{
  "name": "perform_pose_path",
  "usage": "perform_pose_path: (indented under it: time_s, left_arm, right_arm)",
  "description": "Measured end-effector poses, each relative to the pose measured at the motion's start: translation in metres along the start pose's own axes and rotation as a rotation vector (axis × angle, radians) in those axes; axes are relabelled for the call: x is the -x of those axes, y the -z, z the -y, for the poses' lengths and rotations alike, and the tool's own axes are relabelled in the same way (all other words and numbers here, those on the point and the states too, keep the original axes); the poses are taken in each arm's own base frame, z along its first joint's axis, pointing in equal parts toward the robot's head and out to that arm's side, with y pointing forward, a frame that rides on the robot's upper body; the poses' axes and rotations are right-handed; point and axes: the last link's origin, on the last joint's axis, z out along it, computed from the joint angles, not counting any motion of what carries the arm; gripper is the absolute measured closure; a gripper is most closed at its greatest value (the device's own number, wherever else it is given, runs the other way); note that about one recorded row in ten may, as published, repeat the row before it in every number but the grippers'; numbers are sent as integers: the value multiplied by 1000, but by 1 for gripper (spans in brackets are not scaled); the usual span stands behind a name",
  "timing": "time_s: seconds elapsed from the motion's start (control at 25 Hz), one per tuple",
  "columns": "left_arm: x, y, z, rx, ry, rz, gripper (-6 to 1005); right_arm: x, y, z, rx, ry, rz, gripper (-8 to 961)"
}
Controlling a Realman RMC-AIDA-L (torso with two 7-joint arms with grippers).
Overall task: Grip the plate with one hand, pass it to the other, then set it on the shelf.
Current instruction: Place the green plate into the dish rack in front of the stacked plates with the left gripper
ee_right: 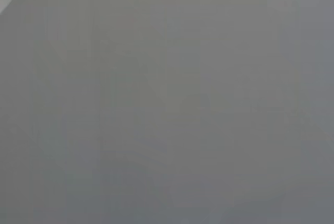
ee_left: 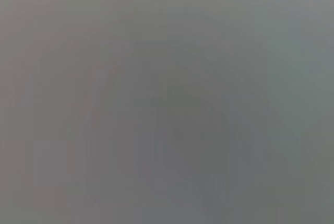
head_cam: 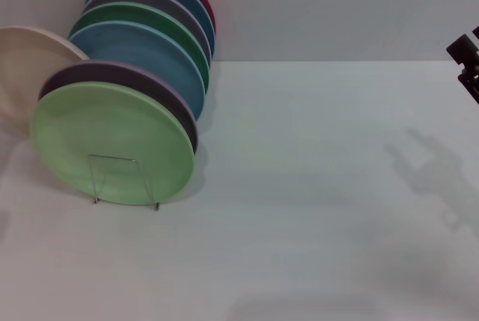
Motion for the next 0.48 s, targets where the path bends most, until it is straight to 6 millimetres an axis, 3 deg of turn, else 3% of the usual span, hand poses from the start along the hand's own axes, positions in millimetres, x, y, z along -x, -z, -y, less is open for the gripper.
perform_pose_path:
  time_s: [0.16, 0.44, 0.48]
  left_arm:
    - [17, -3, -2, -48, -57, 117, 607]
    - [43, -52, -1, 0, -176, 327, 607]
    - [43, -52, -1, 0, -176, 327, 607]
  right_arm:
    - [-3, 0, 2, -19, -9, -4, 333]
    - [-2, 1, 1, -10, -7, -9, 332]
    - [-2, 1, 1, -10, -7, -9, 332]
